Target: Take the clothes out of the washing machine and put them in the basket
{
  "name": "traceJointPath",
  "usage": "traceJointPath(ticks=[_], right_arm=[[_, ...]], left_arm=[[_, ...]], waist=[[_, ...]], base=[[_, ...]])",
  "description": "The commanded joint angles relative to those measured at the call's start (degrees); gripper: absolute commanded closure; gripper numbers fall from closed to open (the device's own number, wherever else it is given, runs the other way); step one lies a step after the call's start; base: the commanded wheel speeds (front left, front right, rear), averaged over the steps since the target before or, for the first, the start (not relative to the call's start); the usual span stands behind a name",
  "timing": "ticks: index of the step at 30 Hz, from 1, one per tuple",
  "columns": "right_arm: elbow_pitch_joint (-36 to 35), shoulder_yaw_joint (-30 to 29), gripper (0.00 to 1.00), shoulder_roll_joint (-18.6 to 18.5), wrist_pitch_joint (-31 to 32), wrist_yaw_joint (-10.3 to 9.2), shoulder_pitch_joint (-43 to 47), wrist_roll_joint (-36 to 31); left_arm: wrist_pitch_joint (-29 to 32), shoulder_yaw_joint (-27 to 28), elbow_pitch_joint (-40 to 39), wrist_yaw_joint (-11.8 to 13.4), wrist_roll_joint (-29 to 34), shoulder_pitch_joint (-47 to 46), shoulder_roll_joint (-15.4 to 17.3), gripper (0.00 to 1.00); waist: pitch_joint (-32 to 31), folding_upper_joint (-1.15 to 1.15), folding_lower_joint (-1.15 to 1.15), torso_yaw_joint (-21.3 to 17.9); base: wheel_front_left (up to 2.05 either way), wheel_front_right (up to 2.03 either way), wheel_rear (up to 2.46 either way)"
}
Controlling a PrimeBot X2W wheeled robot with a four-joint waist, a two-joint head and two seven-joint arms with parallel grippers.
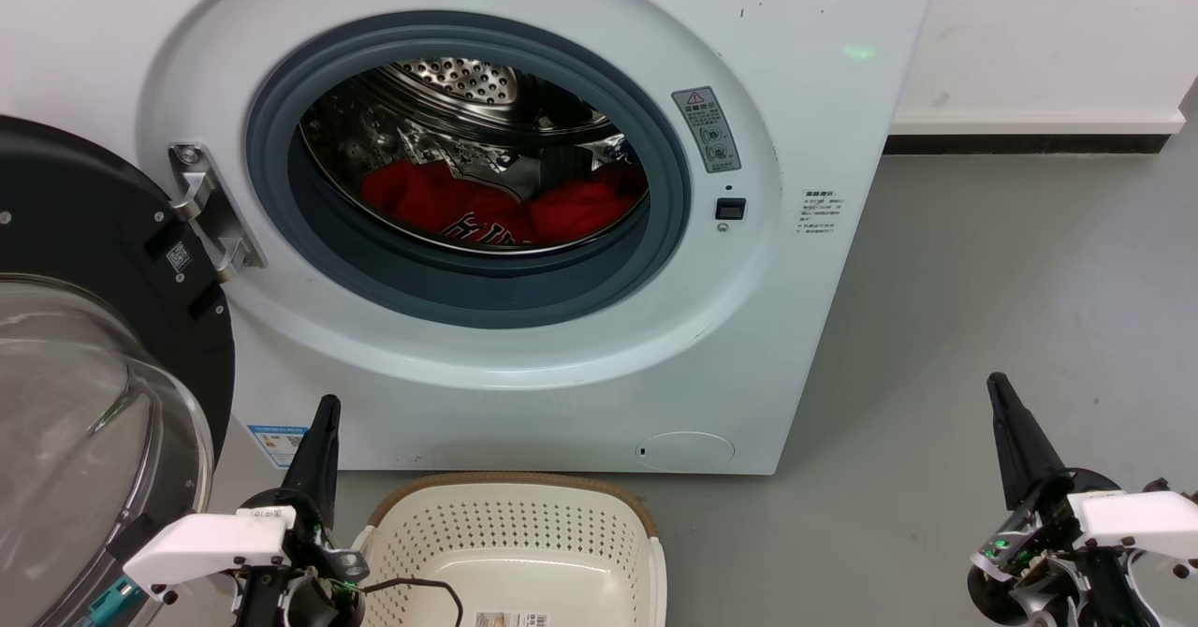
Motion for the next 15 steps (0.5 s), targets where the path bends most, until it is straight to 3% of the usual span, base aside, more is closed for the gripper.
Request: traceJointPath(ticks=[1,15], right_arm=[[0.08,-0.03,1.0,-0.26,0.05,-0.02,-0.7,0.19],[0.08,-0.03,1.0,-0.26,0.05,-0.02,-0.71,0.19]], left_arm=[[0.08,0.13,-0.03,-0.24,-0.12,-0.37,-0.13,1.0],[0.08,0.14,-0.03,-0.24,-0.12,-0.37,-0.13,1.0]], waist=[[0.0,0.0,0.0,0.0],[0.0,0.0,0.0,0.0]], base=[[0.0,0.0,0.0],[0.0,0.0,0.0]])
